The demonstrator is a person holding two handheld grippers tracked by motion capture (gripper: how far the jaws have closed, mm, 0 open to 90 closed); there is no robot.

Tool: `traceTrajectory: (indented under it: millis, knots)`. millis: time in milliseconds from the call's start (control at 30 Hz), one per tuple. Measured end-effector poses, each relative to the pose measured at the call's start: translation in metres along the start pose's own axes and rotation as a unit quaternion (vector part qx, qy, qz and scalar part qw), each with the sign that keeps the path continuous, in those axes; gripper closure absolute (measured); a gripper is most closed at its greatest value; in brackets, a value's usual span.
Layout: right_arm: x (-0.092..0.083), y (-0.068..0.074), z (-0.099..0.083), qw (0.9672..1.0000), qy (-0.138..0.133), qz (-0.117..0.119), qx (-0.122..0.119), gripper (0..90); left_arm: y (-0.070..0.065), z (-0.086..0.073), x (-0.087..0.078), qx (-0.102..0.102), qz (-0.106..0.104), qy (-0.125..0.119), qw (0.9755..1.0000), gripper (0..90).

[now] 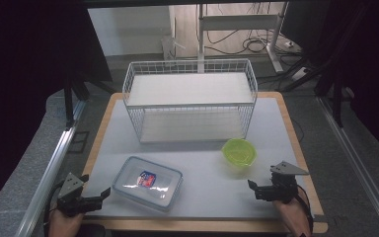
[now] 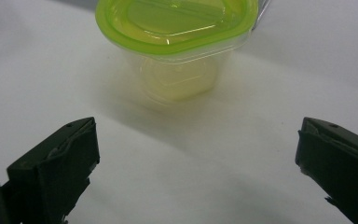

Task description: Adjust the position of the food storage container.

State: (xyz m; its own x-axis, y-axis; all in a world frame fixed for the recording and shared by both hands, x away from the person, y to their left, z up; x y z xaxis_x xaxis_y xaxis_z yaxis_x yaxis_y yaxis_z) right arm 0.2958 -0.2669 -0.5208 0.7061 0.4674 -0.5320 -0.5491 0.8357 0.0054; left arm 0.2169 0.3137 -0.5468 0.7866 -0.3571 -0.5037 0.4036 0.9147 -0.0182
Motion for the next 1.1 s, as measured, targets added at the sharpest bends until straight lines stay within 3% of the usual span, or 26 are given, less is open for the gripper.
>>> traceTrajectory:
  millis: [233,367,400,567,733,767,800,967,1000,1067,1100]
  knots:
    - [0.001,0.002,0.0,1.0,0.001,-0.004,0.0,0.0,0.001,-0.002,0.0,-0.015,0.002,0.018,0.9997,5.2]
    - [0.0,0.002,0.001,1.0,0.002,-0.003,0.005,0.0,-0.001,-0.003,0.003,-0.006,0.0,0.035,0.9994,2.3]
    - [-0.001,0.002,0.001,1.0,0.003,0.001,0.006,0.0,-0.001,-0.002,0.002,-0.006,-0.01,0.035,0.9993,2.3]
    - [-0.005,0.006,0.004,0.9998,0.011,0.016,0.009,0.2,-0.002,-0.002,0.001,-0.001,-0.007,0.032,0.9995,3.8]
    - [-0.012,0.013,0.011,0.9997,0.016,0.019,0.008,25.3,-0.001,-0.002,0.0,-0.001,0.0,0.029,0.9996,6.2]
    - [-0.013,0.016,0.012,0.9992,0.021,0.032,0.009,37.6,-0.001,-0.002,0.0,-0.003,0.002,0.028,0.9996,7.1]
    - [-0.013,0.016,0.012,0.9992,0.021,0.032,0.009,37.6,0.0,-0.002,-0.001,-0.004,0.003,0.028,0.9996,7.1]
    - [-0.017,0.026,0.019,0.9974,0.023,0.068,-0.01,67.9,0.002,-0.002,-0.001,-0.014,0.008,0.024,0.9996,7.8]
    - [-0.016,0.031,0.024,0.9964,0.021,0.08,-0.021,78.1,0.002,-0.002,-0.001,-0.015,0.01,0.024,0.9995,7.9]
    - [-0.014,0.032,0.026,0.996,0.021,0.084,-0.023,81.5,0.002,-0.002,-0.001,-0.015,0.011,0.024,0.9995,7.9]
    - [-0.008,0.036,0.034,0.9949,0.023,0.095,-0.026,88.3,0.002,-0.002,-0.001,-0.014,0.012,0.024,0.9995,7.9]
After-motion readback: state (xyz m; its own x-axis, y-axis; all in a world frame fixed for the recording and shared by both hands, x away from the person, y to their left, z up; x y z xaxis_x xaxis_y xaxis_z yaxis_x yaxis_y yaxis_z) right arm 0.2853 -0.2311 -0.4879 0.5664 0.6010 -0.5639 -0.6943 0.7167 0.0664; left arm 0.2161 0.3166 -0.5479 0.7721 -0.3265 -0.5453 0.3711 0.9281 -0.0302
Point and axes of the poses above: each handheld gripper's, and its own axes: x roughly forward along the jaws, z roughly out of its top, y roughly to its left, the point moved 2 cm from there along x, roughly forward along the jaws, and after that the axes turned 5 degrees about -y, right-handed, at the moved point
